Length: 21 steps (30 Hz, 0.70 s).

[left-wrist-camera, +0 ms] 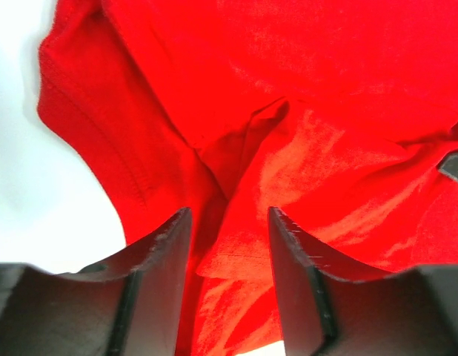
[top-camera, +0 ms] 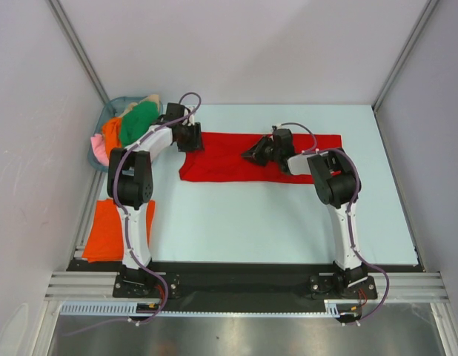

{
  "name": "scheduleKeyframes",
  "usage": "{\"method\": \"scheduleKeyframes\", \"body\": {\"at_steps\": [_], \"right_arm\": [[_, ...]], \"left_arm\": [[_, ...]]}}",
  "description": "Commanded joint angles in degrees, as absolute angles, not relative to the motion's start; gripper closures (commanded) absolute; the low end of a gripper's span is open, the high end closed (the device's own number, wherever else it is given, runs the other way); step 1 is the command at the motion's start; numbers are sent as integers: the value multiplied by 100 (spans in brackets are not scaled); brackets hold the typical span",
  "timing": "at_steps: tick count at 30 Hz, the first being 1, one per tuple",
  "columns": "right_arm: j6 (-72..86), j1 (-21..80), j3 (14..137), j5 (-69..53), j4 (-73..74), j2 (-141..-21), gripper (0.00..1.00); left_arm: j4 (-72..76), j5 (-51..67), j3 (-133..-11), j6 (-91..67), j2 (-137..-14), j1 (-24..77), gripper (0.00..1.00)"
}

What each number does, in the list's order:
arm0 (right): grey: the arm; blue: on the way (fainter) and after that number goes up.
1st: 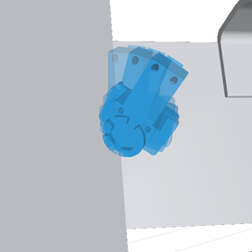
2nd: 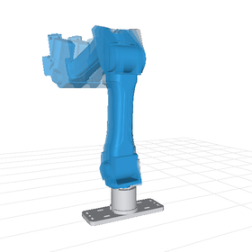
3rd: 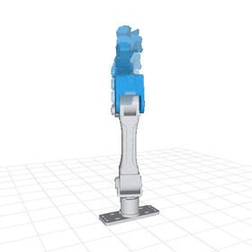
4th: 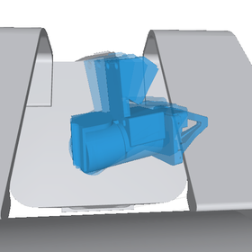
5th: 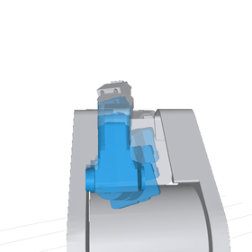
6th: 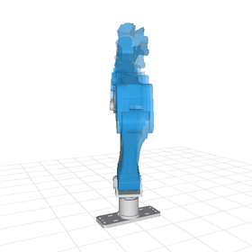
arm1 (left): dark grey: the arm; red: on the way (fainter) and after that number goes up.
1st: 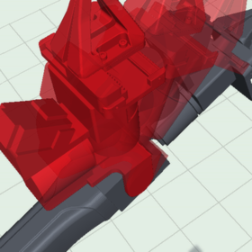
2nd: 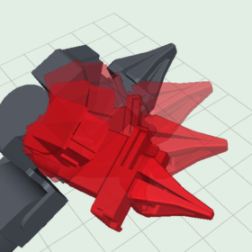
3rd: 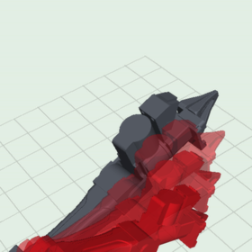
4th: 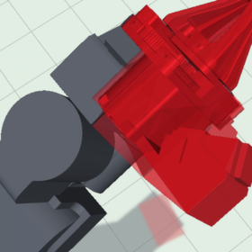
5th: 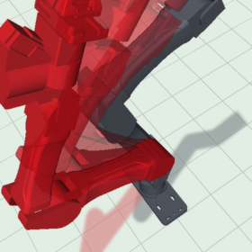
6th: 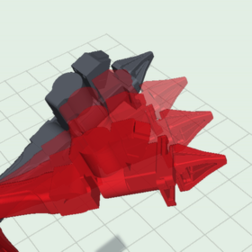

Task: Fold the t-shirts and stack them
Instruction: Fold the tshirt

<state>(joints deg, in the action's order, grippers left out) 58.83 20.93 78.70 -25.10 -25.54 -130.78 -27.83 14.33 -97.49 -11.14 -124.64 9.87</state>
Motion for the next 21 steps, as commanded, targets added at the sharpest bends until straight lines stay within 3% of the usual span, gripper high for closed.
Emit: {"method": "scheduleKeyframes", "body": {"at_steps": [1,6,12,16,21], "right_arm": [[5740,2065,8068,-2689,-2435,-13114,82],[5336,2039,8033,-2698,-1926,-12824,64],[4580,1907,8130,-2514,-573,-12139,57],[4018,1916,8217,-2364,-36,-11734,55],[3929,2065,8911,-2715,246,-12241,63]], "left_arm": [[-2821,1354,-9870,-1195,-12314,967,46],[-2778,1266,-9801,-1388,-12086,1010,45],[-1540,1019,-8607,-2003,-11172,1292,60],[-1230,1002,-8507,-2311,-11293,1476,63],[-1248,897,-8736,-2496,-11969,1503,64]]}}
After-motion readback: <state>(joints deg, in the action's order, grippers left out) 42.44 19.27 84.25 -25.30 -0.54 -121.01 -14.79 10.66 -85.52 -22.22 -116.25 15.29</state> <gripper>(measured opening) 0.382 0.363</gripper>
